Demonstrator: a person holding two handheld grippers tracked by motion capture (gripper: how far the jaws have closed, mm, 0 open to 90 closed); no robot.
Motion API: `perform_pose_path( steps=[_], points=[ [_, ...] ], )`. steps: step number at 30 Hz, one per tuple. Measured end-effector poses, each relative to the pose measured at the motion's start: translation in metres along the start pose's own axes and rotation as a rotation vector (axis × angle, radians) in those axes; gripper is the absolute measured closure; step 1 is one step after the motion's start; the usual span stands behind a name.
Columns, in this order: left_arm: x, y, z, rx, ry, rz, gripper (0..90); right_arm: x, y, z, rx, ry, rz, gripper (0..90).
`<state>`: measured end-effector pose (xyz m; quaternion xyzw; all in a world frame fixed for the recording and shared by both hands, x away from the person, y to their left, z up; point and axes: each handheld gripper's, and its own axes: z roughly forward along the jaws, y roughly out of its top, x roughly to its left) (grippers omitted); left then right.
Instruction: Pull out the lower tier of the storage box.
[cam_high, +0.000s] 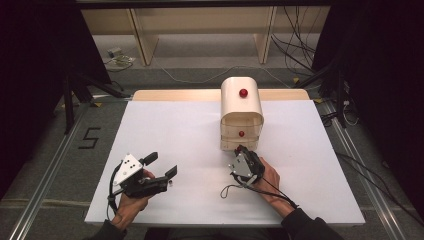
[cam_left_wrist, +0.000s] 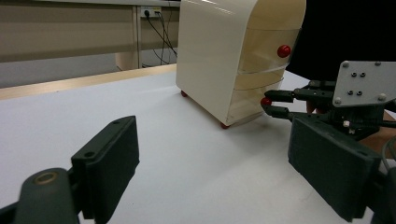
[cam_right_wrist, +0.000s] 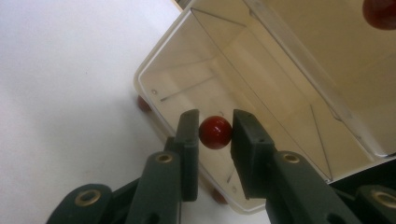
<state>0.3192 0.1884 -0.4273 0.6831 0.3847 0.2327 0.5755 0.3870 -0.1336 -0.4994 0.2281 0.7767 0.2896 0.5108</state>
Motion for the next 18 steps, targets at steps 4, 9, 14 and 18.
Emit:
perform_pose_path(
  steps=[4, 9, 14, 18],
  points=[
    [-0.0001, 0.0, -0.0001, 0.0, 0.0, 0.001, 15.9, 0.0, 0.0002, 0.0001, 0.0, -0.002, -0.003, 73.4],
    [0.0, 0.0001, -0.0002, 0.001, -0.002, 0.002, 15.9, -0.0004, 0.0009, -0.0002, 0.004, 0.002, -0.004, 73.7],
    [0.0002, 0.0003, -0.0007, 0.001, 0.0, 0.004, 15.9, -0.0009, 0.0011, -0.0008, 0.005, 0.01, 0.003, 73.8],
    [0.0003, 0.0003, -0.0009, 0.0, 0.001, 0.001, 15.9, -0.0012, 0.0011, -0.0026, 0.008, 0.016, -0.005, 73.8]
  ],
)
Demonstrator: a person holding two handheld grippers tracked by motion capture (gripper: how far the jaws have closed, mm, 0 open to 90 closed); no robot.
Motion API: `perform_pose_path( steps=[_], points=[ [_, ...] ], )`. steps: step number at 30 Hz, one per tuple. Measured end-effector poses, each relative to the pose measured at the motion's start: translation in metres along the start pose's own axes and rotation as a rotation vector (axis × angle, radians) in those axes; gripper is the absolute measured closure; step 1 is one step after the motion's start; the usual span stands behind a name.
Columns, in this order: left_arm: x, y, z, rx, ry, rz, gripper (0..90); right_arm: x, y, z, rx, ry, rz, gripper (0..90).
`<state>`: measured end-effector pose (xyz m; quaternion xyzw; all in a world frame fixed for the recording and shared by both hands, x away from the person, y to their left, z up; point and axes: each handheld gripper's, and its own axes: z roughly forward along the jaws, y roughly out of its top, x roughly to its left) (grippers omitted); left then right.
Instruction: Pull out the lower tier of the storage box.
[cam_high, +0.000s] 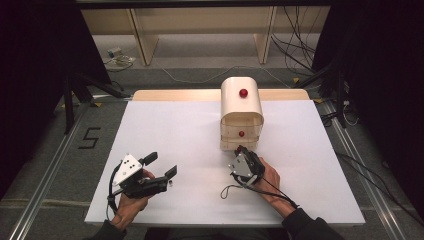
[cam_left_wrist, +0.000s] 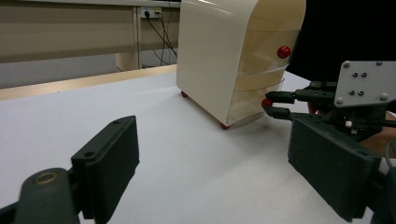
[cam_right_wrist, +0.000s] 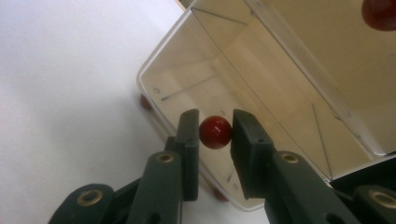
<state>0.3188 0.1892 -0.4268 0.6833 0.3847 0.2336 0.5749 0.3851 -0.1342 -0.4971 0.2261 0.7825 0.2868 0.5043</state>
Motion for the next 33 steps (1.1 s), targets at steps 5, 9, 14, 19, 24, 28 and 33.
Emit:
perform_pose_path(
  steps=[5, 9, 14, 19, 24, 28, 33],
  points=[
    [0.0, 0.0, 0.0, -0.004, 0.003, -0.007, 15.9, 0.001, 0.0, -0.004, 0.003, 0.006, 0.005, 73.7],
    [0.0, 0.0, 0.0, 0.0, 0.003, -0.004, 15.9, 0.002, 0.001, -0.005, 0.003, 0.008, 0.008, 73.7],
    [0.001, 0.0, 0.0, -0.004, 0.004, -0.012, 15.9, 0.001, 0.001, -0.007, 0.003, 0.017, 0.016, 73.6],
    [0.001, 0.0, 0.0, -0.004, 0.003, -0.012, 15.9, 0.001, 0.001, -0.008, 0.004, 0.022, 0.024, 73.6],
    [0.001, 0.0, 0.0, -0.005, 0.004, -0.013, 15.8, 0.001, 0.001, -0.009, 0.005, 0.026, 0.019, 73.4],
    [0.001, 0.0, 0.0, -0.002, 0.005, -0.012, 15.9, 0.0, 0.001, -0.009, 0.006, 0.029, 0.022, 73.0],
    [0.001, 0.0, 0.0, 0.0, 0.005, -0.009, 15.9, -0.002, 0.002, -0.011, -0.008, 0.044, 0.041, 68.6]
  ],
)
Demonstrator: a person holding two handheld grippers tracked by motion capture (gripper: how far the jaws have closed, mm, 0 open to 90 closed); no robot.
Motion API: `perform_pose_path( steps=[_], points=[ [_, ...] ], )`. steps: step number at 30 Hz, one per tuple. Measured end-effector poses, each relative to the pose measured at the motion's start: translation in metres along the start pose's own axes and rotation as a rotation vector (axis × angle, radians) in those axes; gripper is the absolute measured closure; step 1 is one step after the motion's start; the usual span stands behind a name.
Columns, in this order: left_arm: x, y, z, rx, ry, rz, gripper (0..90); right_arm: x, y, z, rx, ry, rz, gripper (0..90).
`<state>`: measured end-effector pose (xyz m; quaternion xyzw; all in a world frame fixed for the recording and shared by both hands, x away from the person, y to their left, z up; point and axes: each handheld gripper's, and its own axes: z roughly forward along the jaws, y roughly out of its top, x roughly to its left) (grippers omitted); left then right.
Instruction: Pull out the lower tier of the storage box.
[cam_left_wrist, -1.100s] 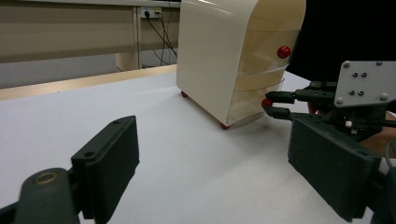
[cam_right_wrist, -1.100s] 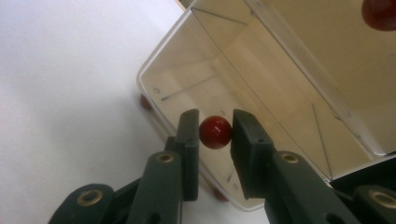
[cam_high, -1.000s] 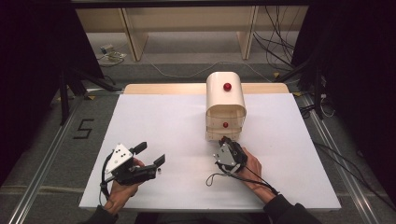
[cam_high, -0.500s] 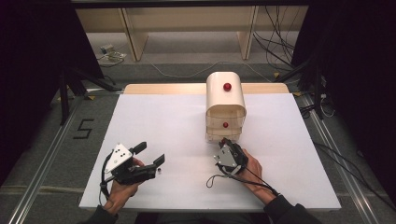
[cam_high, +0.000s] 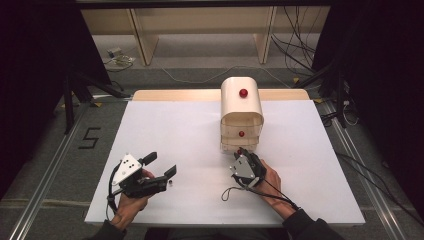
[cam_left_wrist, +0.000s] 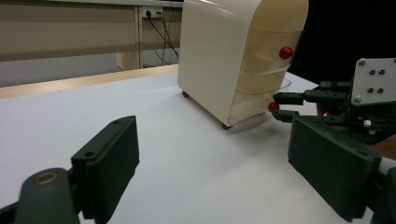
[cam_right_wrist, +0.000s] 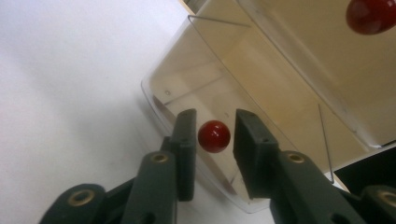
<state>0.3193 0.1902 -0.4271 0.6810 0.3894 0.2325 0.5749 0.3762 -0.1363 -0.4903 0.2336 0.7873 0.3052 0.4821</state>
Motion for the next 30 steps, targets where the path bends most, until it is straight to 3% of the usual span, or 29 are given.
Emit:
perform_pose_path(
  steps=[5, 13, 18, 30],
  points=[
    [0.0, 0.0, 0.0, -0.004, -0.002, -0.001, 15.9, -0.004, 0.001, -0.005, -0.016, 0.041, 0.006, 63.4],
    [-0.001, 0.0, 0.0, -0.001, -0.003, 0.003, 15.8, -0.011, 0.005, -0.015, -0.078, 0.163, 0.041, 53.9],
    [0.0, 0.0, 0.0, -0.001, -0.004, 0.001, 15.9, -0.011, 0.008, -0.018, -0.097, 0.203, 0.042, 48.6],
    [0.0, 0.0, 0.0, 0.002, -0.007, 0.005, 15.9, -0.026, 0.013, -0.02, -0.118, 0.291, 0.133, 38.0]
  ],
)
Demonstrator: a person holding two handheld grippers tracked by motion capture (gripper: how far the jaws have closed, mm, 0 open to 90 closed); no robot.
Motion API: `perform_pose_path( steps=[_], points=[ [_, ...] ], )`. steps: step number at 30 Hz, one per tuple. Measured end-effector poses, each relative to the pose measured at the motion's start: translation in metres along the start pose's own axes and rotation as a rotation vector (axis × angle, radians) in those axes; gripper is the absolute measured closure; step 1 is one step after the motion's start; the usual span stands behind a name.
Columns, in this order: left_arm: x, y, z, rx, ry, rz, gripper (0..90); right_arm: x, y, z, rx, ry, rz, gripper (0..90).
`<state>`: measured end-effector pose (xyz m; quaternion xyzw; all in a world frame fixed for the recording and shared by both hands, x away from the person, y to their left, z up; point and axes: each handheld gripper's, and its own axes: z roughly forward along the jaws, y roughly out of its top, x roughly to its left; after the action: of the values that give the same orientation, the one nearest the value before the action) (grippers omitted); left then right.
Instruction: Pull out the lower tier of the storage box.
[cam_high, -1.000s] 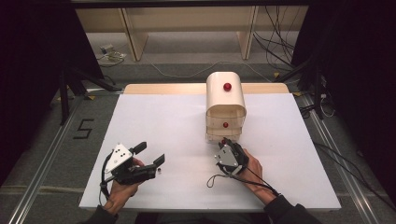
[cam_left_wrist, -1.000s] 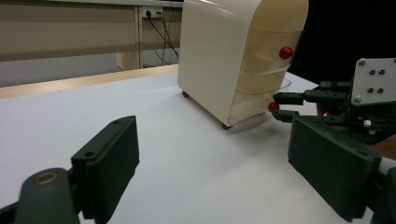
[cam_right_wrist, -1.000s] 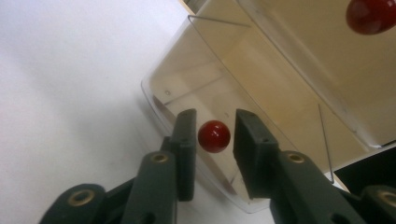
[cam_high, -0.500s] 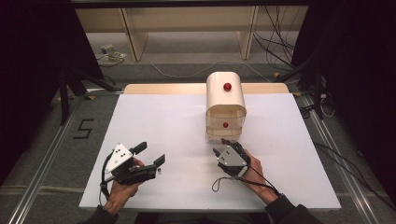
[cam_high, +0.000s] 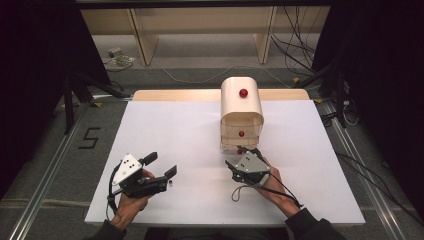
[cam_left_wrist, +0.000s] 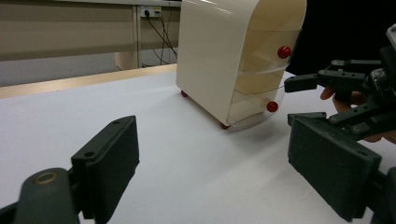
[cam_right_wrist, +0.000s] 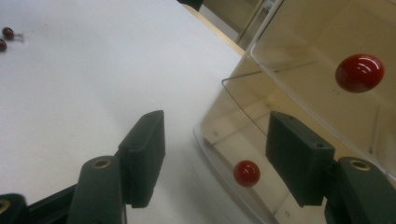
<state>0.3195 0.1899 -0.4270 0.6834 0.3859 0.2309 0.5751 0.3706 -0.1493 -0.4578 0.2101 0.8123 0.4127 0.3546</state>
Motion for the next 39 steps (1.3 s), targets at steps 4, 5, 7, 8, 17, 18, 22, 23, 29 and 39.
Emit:
perform_pose_path(
  steps=[4, 5, 7, 8, 17, 18, 22, 23, 29, 39],
  points=[
    [0.0, 0.0, 0.001, 0.0, 0.0, -0.001, 15.9, -0.009, 0.004, -0.001, 0.005, 0.031, 0.032, 37.9],
    [0.0, 0.0, 0.001, 0.0, 0.0, -0.001, 15.9, -0.011, 0.005, -0.001, 0.007, 0.034, 0.038, 38.1],
    [0.0, 0.0, 0.001, 0.0, -0.001, 0.0, 15.9, -0.015, 0.006, -0.001, 0.009, 0.041, 0.048, 39.8],
    [0.0, 0.0, 0.0, 0.003, -0.001, 0.004, 15.9, -0.017, 0.007, -0.001, 0.01, 0.043, 0.047, 40.9],
    [0.0, 0.0, 0.0, 0.003, -0.001, 0.005, 15.9, -0.026, 0.01, -0.001, 0.033, 0.044, 0.031, 50.5],
    [0.0, 0.0, 0.0, 0.003, -0.001, 0.004, 15.9, -0.028, 0.009, 0.0, 0.035, 0.043, 0.03, 51.7],
    [0.0, 0.0, 0.001, 0.002, -0.002, 0.004, 15.9, -0.032, 0.008, 0.003, 0.052, 0.031, 0.01, 56.7],
    [0.0, 0.0, 0.001, 0.003, -0.002, 0.004, 15.8, -0.033, 0.008, 0.004, 0.054, 0.032, 0.009, 57.7],
    [0.0, 0.0, 0.001, 0.002, -0.002, 0.005, 15.9, -0.036, 0.006, 0.006, 0.071, 0.034, -0.011, 64.4],
    [0.0, 0.0, 0.001, -0.001, 0.0, 0.0, 15.9, -0.041, 0.004, 0.011, 0.093, 0.036, -0.039, 72.4]
  ],
)
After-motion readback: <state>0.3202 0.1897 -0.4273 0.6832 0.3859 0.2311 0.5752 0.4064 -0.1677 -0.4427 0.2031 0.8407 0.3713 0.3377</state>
